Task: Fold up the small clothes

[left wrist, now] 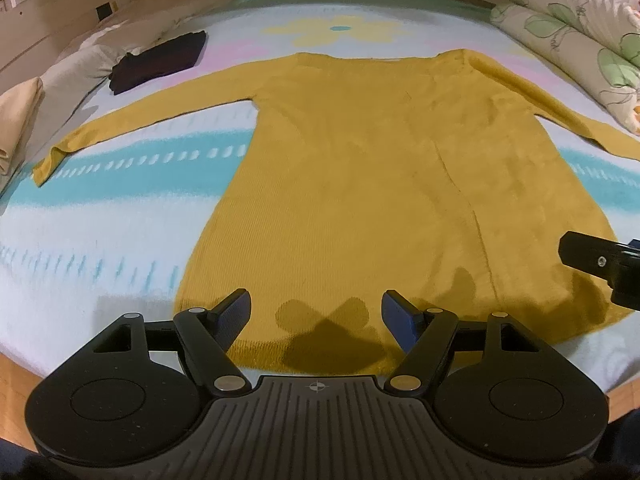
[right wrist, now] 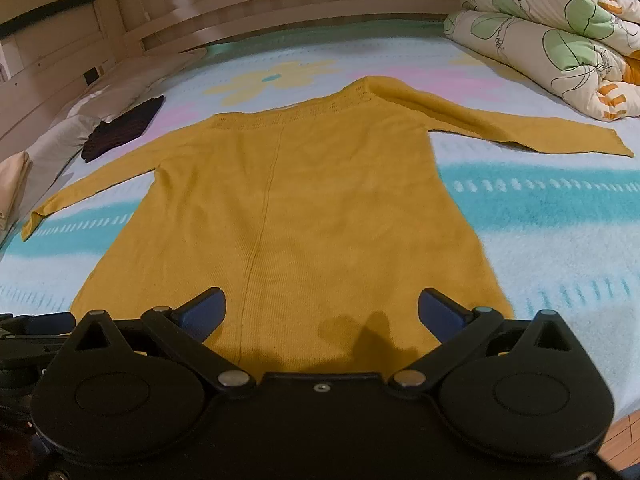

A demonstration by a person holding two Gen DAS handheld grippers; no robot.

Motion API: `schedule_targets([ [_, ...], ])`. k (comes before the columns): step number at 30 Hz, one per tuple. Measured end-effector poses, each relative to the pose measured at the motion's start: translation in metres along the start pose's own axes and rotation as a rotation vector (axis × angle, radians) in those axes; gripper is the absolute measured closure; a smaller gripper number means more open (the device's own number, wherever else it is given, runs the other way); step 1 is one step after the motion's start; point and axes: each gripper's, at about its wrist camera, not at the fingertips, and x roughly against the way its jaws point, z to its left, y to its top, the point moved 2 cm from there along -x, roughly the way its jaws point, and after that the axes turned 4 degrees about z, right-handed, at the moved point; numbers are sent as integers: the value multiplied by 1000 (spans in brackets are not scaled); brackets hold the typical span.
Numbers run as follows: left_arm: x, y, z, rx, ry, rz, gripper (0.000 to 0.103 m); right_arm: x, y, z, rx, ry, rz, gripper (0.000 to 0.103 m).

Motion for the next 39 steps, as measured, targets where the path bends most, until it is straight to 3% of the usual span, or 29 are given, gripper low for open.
schedule_targets([
  [39,0,2,1,7,-3,3,32,-1,-2,3,-2,-15,24,1],
])
